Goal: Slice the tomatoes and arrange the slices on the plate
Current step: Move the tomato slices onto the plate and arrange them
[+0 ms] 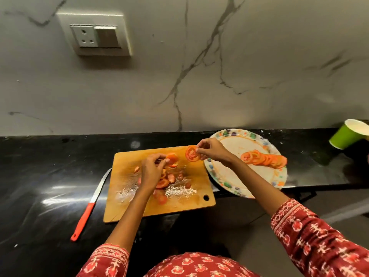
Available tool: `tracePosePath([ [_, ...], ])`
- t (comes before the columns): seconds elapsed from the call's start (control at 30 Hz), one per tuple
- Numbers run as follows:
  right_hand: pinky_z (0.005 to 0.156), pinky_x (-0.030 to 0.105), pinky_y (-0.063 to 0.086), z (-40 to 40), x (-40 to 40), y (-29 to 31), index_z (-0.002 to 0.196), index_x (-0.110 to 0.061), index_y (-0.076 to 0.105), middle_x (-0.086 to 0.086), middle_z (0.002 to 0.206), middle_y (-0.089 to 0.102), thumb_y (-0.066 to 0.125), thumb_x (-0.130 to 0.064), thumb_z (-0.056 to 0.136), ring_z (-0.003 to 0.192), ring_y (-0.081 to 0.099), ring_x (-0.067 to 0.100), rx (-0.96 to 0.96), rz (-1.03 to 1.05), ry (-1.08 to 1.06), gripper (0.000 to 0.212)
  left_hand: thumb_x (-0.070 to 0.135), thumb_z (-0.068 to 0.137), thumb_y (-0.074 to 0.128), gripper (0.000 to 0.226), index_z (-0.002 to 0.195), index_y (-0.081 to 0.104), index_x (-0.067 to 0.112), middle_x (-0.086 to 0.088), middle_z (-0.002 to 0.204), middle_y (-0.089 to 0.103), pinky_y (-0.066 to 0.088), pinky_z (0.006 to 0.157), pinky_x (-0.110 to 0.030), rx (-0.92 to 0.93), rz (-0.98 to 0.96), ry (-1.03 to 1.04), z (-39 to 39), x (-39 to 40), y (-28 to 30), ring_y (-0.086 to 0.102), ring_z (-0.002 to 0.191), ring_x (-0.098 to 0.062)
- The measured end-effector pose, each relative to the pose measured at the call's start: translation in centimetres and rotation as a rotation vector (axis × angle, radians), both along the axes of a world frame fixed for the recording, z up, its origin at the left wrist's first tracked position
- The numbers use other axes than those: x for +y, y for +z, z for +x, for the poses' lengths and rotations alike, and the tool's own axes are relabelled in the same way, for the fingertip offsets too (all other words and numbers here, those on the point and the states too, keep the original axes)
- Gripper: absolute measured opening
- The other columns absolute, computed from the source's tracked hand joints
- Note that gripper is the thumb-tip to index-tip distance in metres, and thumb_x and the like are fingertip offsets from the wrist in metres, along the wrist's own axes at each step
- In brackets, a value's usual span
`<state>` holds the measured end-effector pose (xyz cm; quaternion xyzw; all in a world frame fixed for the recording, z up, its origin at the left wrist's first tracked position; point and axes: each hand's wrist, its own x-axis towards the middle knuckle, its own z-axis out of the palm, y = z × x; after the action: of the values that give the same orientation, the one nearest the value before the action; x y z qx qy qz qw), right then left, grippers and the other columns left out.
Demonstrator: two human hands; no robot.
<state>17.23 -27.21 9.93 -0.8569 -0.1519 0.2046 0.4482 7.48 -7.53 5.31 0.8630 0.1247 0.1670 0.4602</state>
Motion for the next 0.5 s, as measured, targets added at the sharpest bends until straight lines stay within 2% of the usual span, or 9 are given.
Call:
tracePosePath([
  [0.07, 0.066, 0.029, 0.054, 0.5, -2.9, -0.3, 0.092, -0.005, 0.061, 0.008, 0.078, 0.063, 0.060, -0.006, 0.088, 0.067, 0.063, 0.016, -0.023, -0.029, -0.078, 0.004, 0.012, 0.083, 0.066, 0.014, 0.096, 0.068, 0.010, -0.002, 0.092, 0.066, 0.048, 0.072, -0.018, 0.025, -0.012, -0.068, 1.6, -2.3, -0.1, 0.061, 0.085, -0.013],
  [0.13, 0.065, 0.029, 0.055, 1.1, -5.8, -0.4, 0.093, -0.003, 0.062, 0.006, 0.075, 0.062, 0.062, 0.000, 0.084, 0.066, 0.062, 0.017, -0.052, -0.080, -0.156, 0.009, 0.012, 0.085, 0.064, 0.013, 0.097, 0.067, 0.011, -0.002, 0.092, 0.065, 0.050, 0.073, -0.021, 0.060, -0.039, -0.122, 3.2, -4.6, 0.2, 0.061, 0.085, -0.012],
  [0.23, 0.072, 0.034, 0.052, 2.2, -10.6, -0.4, 0.092, 0.000, 0.066, 0.010, 0.079, 0.063, 0.064, 0.000, 0.079, 0.073, 0.060, 0.019, -0.107, -0.227, -0.269, 0.013, 0.010, 0.085, 0.063, 0.011, 0.096, 0.066, 0.009, -0.003, 0.094, 0.062, 0.047, 0.072, -0.017, 0.081, -0.011, -0.217, 5.8, -8.0, 0.4, 0.057, 0.087, -0.012],
  [0.3, 0.066, 0.026, 0.047, 3.1, -13.3, -0.5, 0.087, -0.005, 0.067, 0.011, 0.080, 0.064, 0.065, -0.001, 0.078, 0.075, 0.057, 0.016, -0.129, -0.287, -0.313, 0.010, 0.010, 0.085, 0.063, 0.010, 0.095, 0.066, 0.008, -0.005, 0.096, 0.062, 0.048, 0.073, -0.019, 0.082, 0.020, -0.255, 7.2, -9.8, 0.5, 0.057, 0.088, -0.014],
  [0.37, 0.058, 0.018, 0.043, 3.9, -15.3, -0.4, 0.086, -0.006, 0.068, 0.007, 0.080, 0.064, 0.066, -0.003, 0.079, 0.073, 0.057, 0.015, -0.130, -0.326, -0.326, 0.008, 0.008, 0.083, 0.065, 0.009, 0.092, 0.067, 0.006, -0.004, 0.094, 0.063, 0.048, 0.070, -0.014, 0.065, 0.027, -0.287, 8.3, -11.5, 0.7, 0.058, 0.083, -0.011],
  [0.4, 0.059, 0.018, 0.046, 4.3, -15.9, -0.4, 0.086, -0.006, 0.068, 0.007, 0.080, 0.065, 0.066, -0.003, 0.080, 0.072, 0.059, 0.017, -0.123, -0.332, -0.320, 0.007, 0.006, 0.082, 0.066, 0.008, 0.089, 0.068, 0.005, -0.002, 0.090, 0.062, 0.047, 0.066, -0.010, 0.053, 0.025, -0.308, 8.8, -12.3, 0.8, 0.057, 0.078, -0.006],
  [0.5, 0.069, 0.033, 0.056, 5.1, -16.3, -0.7, 0.077, -0.013, 0.063, 0.016, 0.080, 0.070, 0.065, -0.001, 0.078, 0.075, 0.068, 0.028, -0.102, -0.325, -0.305, 0.012, 0.000, 0.078, 0.068, 0.006, 0.084, 0.069, 0.000, 0.002, 0.083, 0.060, 0.046, 0.064, -0.004, 0.052, 0.048, -0.381, 10.0, -14.1, 0.7, 0.057, 0.070, 0.001],
])
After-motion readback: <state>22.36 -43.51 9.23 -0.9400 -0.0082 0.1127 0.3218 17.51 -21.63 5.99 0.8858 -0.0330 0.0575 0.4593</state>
